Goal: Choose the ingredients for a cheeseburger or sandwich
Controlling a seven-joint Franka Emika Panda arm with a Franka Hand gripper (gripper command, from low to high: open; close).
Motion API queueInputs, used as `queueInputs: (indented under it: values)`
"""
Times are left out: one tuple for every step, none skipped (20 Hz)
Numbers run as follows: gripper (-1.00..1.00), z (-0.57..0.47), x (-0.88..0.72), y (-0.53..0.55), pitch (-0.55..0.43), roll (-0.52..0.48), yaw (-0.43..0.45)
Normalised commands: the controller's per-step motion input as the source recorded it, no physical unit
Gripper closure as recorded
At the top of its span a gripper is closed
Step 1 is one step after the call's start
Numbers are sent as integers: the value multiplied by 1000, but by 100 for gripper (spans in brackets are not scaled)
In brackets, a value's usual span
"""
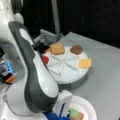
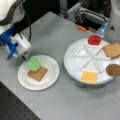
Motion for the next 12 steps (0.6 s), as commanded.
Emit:
queueInputs:
  values:
    - [100, -197, 343, -175, 6, -92, 233]
    - [100, -159, 320, -170, 23, -128, 239]
    - [100, -94, 295, -157, 37, -145, 241]
    - [100, -53, 282, -149, 47, -142, 242]
    - [100, -5, 263, -139, 64, -185, 238]
    - [100, 30, 247, -123, 74, -209, 238]
    - [100, 48, 237, -110, 78, -208, 240]
    - [100, 59, 230, -96, 78, -213, 240]
    - [100, 66, 218, -74, 74, -222, 241]
    - [100, 75, 211, -51, 72, -224, 237]
    - [100, 79, 207, -36, 71, -216, 233]
    - [100, 80, 203, -18, 71, -219, 222]
